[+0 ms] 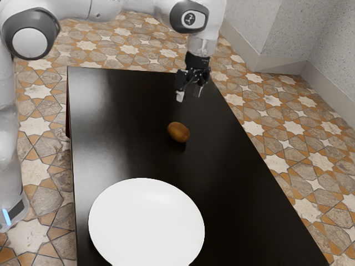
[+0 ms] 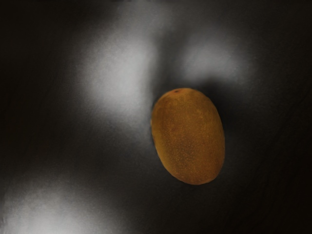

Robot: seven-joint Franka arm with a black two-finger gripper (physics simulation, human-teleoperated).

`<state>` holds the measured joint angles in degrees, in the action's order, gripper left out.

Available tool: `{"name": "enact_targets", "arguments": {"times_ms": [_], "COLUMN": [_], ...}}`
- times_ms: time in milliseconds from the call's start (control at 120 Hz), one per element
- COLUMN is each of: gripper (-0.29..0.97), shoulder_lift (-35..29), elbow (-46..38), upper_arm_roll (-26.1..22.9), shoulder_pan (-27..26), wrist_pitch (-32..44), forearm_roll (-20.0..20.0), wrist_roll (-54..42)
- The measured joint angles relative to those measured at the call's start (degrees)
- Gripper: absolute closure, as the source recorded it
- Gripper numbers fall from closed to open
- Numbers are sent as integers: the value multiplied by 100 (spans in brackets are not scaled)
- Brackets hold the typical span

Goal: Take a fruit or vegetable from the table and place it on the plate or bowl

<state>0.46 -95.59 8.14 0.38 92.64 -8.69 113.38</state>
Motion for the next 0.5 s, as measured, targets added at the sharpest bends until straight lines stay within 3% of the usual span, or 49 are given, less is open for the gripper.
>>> {"name": "enact_targets", "arguments": {"times_ms": [108, 217, 500], "gripper": [0, 0, 0], "shoulder_lift": [-464, -655, -1481], "elbow": [-967, -1296, -2618], "upper_arm_roll": [8, 158, 377], "shoulder_pan": [-3, -172, 29], "wrist_pitch": [532, 866, 1620], "forearm_roll": [-20, -23, -2], "wrist_roll": [211, 369, 647]}}
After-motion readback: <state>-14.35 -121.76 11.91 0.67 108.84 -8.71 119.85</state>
